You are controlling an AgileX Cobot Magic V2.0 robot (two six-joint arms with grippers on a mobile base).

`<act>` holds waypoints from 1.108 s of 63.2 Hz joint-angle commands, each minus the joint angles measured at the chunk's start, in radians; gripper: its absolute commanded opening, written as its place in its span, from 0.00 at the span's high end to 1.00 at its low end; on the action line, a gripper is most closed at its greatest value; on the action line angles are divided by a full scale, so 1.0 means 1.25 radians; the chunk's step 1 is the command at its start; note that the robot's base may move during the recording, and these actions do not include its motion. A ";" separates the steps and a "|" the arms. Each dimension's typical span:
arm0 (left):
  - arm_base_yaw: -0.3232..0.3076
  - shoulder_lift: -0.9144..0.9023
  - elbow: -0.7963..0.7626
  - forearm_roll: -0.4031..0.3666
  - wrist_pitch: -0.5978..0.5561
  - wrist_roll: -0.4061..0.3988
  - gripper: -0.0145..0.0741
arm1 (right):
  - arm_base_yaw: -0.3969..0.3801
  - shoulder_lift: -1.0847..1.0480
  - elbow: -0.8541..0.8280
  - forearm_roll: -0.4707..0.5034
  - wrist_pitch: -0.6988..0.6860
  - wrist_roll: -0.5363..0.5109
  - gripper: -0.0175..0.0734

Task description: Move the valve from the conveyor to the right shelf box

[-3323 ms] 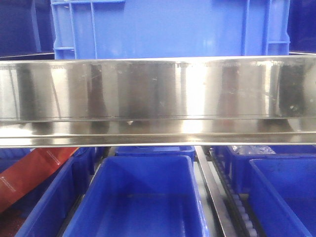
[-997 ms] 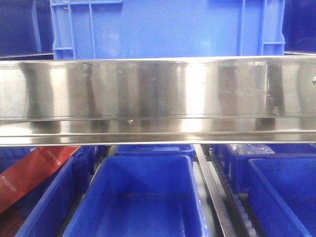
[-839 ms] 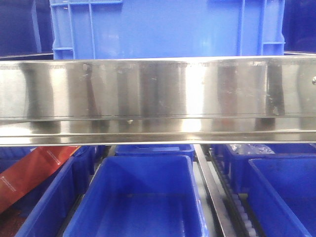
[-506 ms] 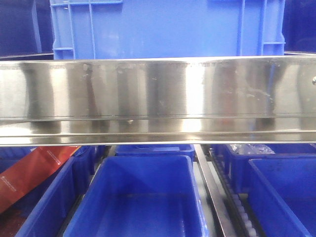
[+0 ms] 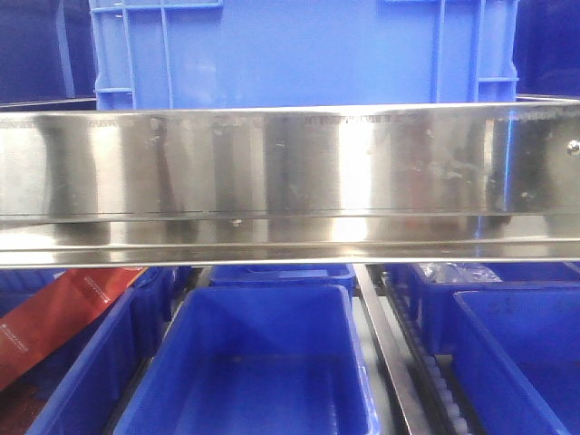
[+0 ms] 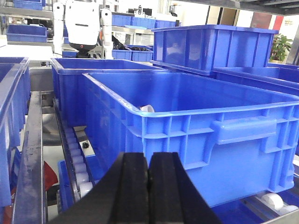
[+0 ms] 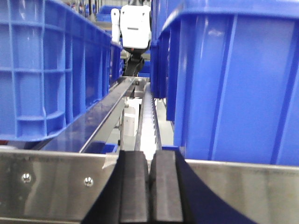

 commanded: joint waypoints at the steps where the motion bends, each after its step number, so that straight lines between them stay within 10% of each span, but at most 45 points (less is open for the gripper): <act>1: -0.003 -0.003 0.000 0.002 -0.018 -0.004 0.96 | -0.004 -0.004 0.007 -0.003 -0.016 0.001 0.99; 70: -0.003 -0.003 0.000 0.002 -0.021 -0.004 0.96 | -0.004 -0.004 0.061 -0.088 -0.125 0.093 0.99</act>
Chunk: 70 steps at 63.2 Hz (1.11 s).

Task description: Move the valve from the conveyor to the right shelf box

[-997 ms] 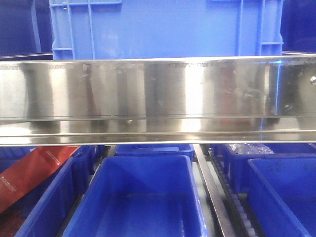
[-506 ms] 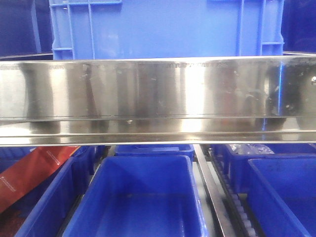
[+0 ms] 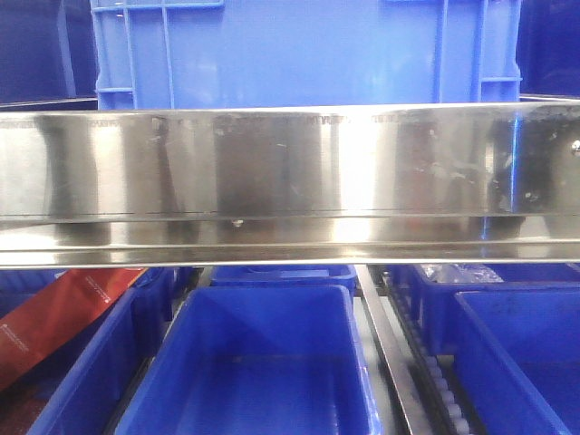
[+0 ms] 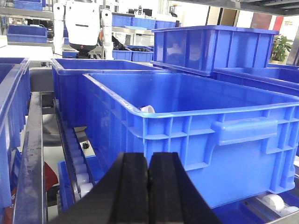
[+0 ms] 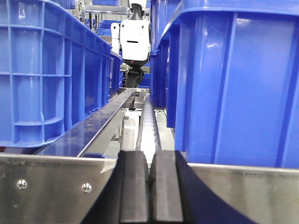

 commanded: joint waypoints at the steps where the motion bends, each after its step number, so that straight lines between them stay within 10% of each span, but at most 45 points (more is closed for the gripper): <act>1: -0.003 -0.003 0.000 0.002 -0.018 -0.004 0.96 | -0.004 -0.002 0.003 -0.005 -0.019 0.004 0.99; 20: 0.013 -0.017 0.012 0.004 -0.016 0.005 0.96 | -0.004 -0.002 0.003 -0.005 -0.019 0.004 0.99; 48: 0.294 -0.247 0.339 -0.020 -0.153 0.005 0.96 | -0.004 -0.002 0.003 -0.005 -0.019 0.004 0.99; 70: 0.316 -0.420 0.478 -0.038 -0.105 0.008 0.96 | -0.004 -0.002 0.003 -0.005 -0.019 0.004 0.99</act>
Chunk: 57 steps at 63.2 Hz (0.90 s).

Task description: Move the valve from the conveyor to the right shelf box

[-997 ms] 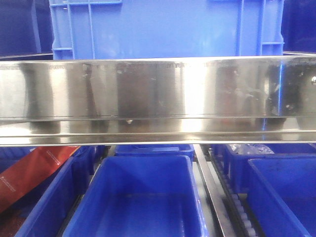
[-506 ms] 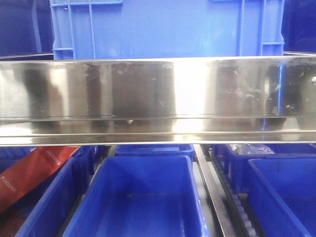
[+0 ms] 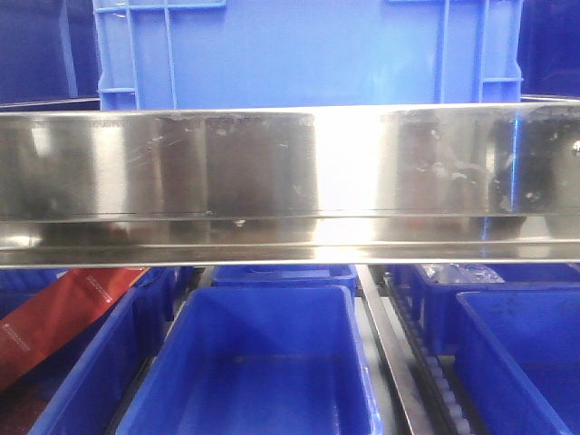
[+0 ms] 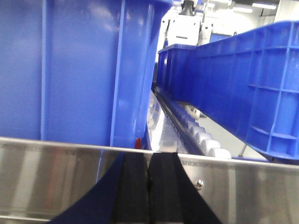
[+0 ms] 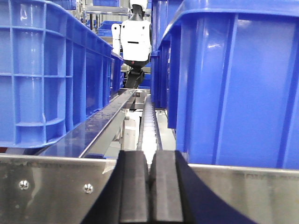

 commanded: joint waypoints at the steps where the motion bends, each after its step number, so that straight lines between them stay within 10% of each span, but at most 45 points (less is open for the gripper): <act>1: 0.001 -0.012 0.002 -0.011 0.011 0.003 0.96 | -0.004 -0.002 0.001 -0.005 -0.018 0.002 0.99; 57: -0.001 -0.012 0.002 -0.014 -0.019 0.042 0.96 | -0.004 -0.002 0.001 -0.005 -0.018 0.002 0.99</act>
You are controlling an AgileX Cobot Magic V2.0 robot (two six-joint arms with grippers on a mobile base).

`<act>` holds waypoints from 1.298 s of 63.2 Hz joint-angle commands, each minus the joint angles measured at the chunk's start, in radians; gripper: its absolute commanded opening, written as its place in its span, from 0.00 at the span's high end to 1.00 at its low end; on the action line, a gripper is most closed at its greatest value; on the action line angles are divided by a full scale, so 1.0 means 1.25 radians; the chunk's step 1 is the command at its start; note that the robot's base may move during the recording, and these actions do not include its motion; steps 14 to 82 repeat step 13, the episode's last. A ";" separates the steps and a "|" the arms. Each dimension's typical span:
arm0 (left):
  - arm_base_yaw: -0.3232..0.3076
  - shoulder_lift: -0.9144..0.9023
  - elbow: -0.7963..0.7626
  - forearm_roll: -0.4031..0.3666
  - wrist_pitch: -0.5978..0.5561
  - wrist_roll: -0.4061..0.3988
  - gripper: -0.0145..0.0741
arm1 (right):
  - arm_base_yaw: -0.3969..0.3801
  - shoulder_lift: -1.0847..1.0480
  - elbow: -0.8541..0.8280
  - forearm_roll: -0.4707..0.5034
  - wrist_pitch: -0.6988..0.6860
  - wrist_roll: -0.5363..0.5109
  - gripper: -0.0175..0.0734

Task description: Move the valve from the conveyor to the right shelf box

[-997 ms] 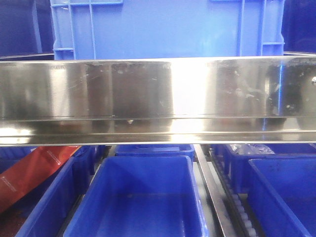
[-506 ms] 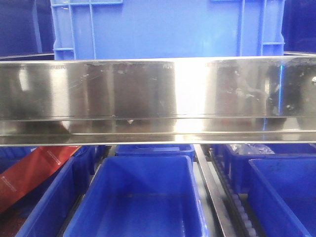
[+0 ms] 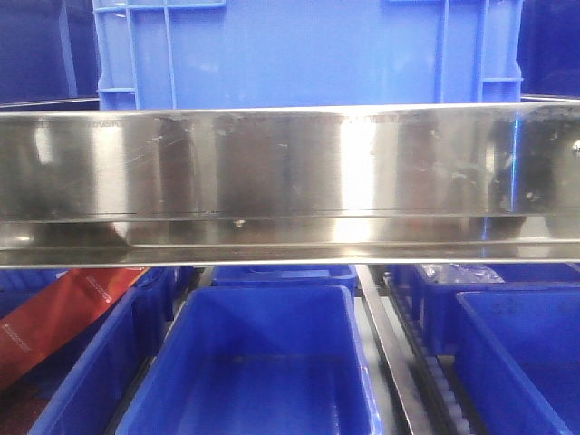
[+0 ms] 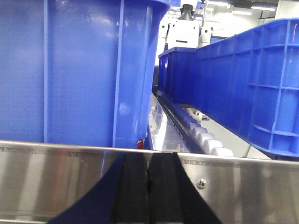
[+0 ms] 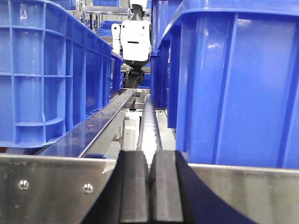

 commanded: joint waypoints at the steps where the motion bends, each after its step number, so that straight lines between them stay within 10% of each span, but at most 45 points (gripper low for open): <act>1: -0.001 -0.004 -0.001 -0.003 -0.019 0.002 0.96 | -0.004 -0.002 0.001 -0.005 -0.017 0.002 0.99; 82: -0.001 -0.004 -0.001 -0.003 -0.019 0.002 0.96 | -0.004 -0.002 0.001 -0.005 -0.017 0.002 0.99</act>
